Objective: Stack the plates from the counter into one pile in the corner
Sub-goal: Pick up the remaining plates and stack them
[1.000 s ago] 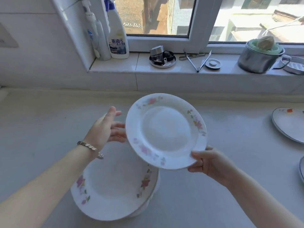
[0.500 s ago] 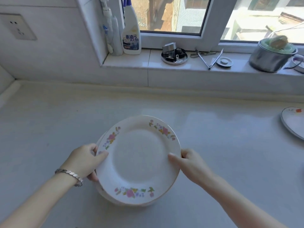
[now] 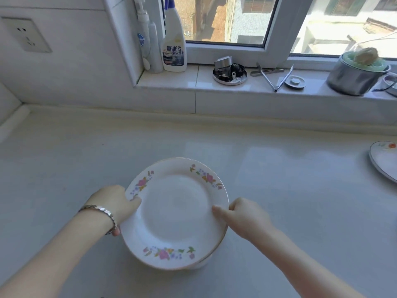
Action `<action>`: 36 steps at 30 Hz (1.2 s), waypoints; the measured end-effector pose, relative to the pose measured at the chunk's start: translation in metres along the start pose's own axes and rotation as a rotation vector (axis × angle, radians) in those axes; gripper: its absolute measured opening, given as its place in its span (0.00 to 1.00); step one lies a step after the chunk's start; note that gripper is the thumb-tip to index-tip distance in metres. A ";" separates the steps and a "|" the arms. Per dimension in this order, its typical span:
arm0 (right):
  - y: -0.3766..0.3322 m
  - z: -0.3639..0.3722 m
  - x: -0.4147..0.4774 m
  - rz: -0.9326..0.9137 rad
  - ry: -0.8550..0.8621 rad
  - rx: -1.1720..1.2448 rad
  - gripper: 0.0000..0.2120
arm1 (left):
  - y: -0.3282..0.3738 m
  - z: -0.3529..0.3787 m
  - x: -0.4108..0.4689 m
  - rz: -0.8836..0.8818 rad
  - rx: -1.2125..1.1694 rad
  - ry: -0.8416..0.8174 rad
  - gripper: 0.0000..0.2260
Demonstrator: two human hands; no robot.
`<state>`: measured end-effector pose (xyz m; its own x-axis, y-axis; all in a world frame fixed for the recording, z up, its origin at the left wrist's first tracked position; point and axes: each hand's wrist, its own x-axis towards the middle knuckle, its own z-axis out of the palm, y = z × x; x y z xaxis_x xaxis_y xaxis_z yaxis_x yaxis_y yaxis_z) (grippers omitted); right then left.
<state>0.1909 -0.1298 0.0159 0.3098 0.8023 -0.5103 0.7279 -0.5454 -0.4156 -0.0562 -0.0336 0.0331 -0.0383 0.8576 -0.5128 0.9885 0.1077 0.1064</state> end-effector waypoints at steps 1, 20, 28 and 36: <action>0.001 0.000 0.000 -0.007 0.010 -0.032 0.26 | 0.003 0.000 0.000 0.005 0.059 0.007 0.15; 0.003 0.044 0.035 -0.158 -0.112 1.278 0.19 | -0.011 0.082 0.003 0.215 -1.790 0.012 0.18; 0.003 0.044 0.037 -0.157 -0.116 1.342 0.23 | -0.014 0.083 0.006 0.235 -1.692 -0.037 0.21; 0.028 0.011 0.037 -0.089 -0.121 0.956 0.17 | 0.016 0.019 -0.018 0.362 -0.622 0.579 0.14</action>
<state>0.2157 -0.1182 -0.0223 0.1739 0.8489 -0.4992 -0.0757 -0.4939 -0.8662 -0.0373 -0.0570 0.0277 0.0250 0.9913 0.1294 0.7037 -0.1094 0.7020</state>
